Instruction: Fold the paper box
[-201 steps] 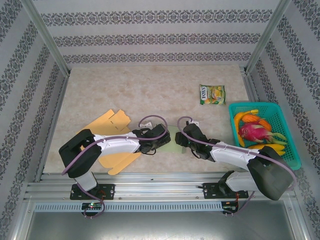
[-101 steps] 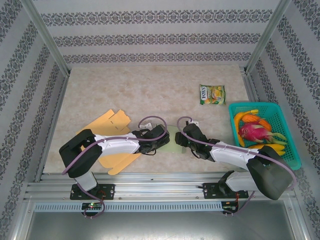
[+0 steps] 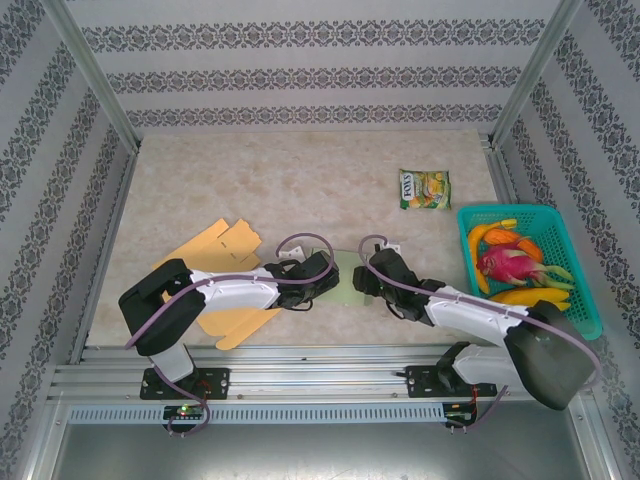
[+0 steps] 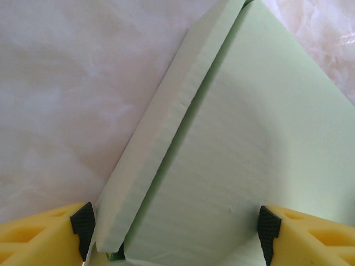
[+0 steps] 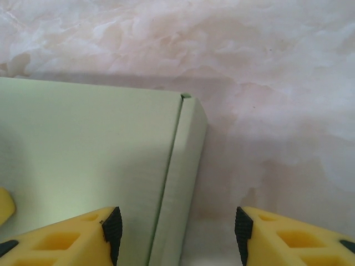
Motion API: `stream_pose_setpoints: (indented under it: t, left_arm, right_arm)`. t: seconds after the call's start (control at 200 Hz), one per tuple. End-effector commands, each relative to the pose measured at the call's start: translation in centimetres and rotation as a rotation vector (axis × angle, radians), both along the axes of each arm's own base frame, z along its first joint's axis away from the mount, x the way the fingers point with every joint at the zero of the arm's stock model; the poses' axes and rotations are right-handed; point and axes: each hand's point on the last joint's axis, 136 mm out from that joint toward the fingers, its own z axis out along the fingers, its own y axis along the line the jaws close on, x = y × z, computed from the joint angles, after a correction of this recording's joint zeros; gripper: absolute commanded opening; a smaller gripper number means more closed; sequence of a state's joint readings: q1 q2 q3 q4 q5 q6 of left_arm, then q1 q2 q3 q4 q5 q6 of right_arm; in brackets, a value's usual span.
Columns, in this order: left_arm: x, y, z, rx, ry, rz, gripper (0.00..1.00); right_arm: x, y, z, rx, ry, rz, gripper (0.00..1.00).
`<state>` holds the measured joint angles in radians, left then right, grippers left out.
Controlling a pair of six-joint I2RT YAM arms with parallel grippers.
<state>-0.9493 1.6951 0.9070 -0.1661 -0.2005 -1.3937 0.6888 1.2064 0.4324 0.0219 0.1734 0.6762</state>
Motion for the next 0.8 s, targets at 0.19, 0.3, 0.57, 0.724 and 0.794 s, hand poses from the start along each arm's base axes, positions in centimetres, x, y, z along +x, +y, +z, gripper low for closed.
stream_pose_setpoints:
  t: [0.19, 0.3, 0.57, 0.724, 0.794]
  left_arm:
    - [-1.1, 2.5, -2.3, 0.115, 0.037, 0.030, 0.78]
    - [-1.2, 2.6, -2.5, 0.121, 0.040, 0.029, 0.79]
    - [-1.1, 2.6, -2.9, 0.128, 0.044, 0.031, 0.78]
    - [-1.2, 2.4, -3.2, 0.127, 0.054, 0.027, 0.78]
    - [-1.2, 2.3, -3.2, 0.126, 0.054, 0.028, 0.78]
  right_arm:
    - [-3.3, -1.2, 0.5, -0.092, 0.003, 0.019, 0.56]
    - [-4.5, -1.0, 0.2, -0.048, 0.007, 0.019, 0.52]
    - [-6.6, -0.5, -1.2, 0.062, 0.037, 0.035, 0.48]
    - [-6.6, 0.2, -0.6, 0.120, 0.019, 0.046, 0.48]
    - [-6.6, 0.5, 0.0, 0.146, 0.011, 0.049, 0.48]
